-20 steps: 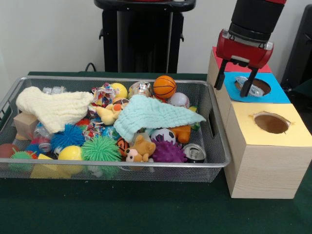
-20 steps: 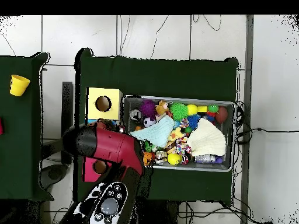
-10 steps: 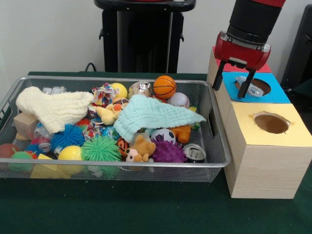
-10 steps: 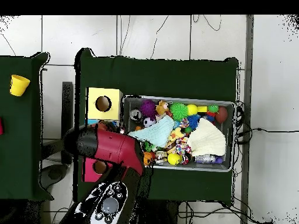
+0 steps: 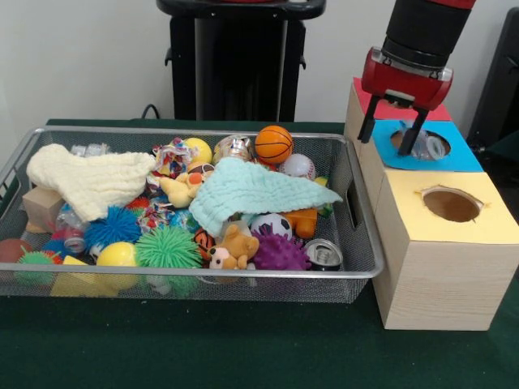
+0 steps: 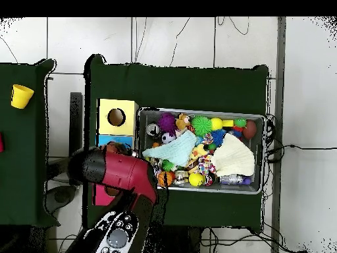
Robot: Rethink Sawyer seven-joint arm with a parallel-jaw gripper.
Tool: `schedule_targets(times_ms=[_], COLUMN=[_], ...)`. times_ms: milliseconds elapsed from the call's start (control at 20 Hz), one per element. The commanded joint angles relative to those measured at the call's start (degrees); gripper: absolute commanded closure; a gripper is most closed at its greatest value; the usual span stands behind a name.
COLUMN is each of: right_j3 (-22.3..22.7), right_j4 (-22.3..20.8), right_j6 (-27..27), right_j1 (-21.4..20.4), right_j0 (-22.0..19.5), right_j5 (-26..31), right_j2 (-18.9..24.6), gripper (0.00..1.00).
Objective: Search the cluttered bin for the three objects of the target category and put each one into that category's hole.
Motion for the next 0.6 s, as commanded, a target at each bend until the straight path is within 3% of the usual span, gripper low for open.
schedule_targets(times_ms=[50,400,600], right_j3=[5.71,4.96,5.49], right_j4=[2.5,3.67,3.04], right_j6=[17.72,20.85,19.4], right_j1=[-0.71,-0.69,-1.05], right_j0=[2.36,6.04,5.35], right_j5=[7.82,9.09,7.08], right_j2=[4.37,2.9,3.23], gripper=[0.0,0.0,0.0])
